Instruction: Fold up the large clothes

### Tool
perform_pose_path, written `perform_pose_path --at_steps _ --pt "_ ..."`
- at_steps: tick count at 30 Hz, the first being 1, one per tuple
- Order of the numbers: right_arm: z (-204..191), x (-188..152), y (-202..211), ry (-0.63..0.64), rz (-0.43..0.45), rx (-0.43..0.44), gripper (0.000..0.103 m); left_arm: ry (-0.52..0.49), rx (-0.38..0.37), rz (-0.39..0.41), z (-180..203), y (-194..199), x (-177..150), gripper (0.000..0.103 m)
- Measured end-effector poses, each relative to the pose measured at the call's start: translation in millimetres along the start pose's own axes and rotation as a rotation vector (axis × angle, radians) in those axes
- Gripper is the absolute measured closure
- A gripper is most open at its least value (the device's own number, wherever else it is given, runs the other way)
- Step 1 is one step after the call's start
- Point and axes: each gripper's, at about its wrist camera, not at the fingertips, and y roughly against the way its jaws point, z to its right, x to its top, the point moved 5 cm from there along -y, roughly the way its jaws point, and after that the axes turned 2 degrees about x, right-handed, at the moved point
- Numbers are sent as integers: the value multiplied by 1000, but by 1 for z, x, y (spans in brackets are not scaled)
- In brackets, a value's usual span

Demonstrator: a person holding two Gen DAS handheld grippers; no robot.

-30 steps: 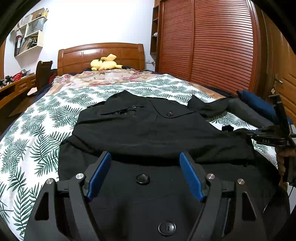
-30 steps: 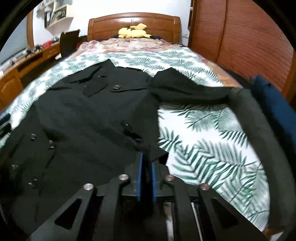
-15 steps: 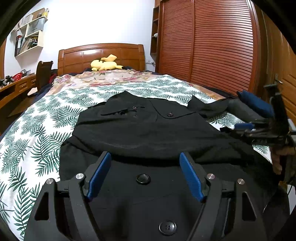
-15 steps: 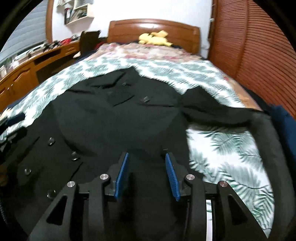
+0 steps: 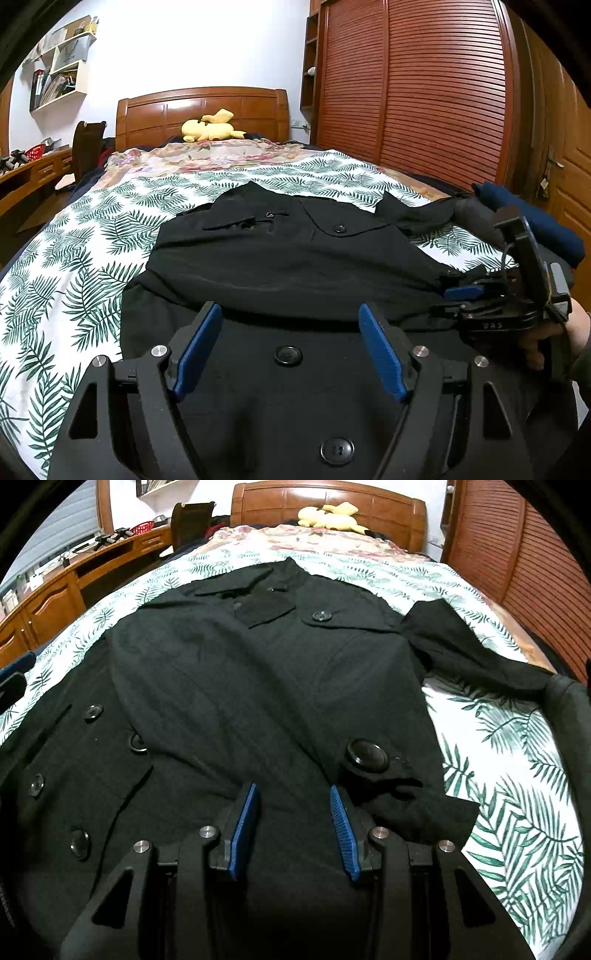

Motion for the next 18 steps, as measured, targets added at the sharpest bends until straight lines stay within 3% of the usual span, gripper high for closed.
perform_pose_path --at_steps 4,10,13,18 --pt "-10 -1 38 -20 23 38 61 -6 -3 8 1 1 1 26" --pt "5 10 74 -8 112 20 55 -16 -7 21 5 1 3 26" --pt "23 16 81 -10 131 -18 48 -18 -9 29 7 1 4 26" --pt "54 22 72 -29 107 -75 48 -4 -18 48 9 2 7 25"
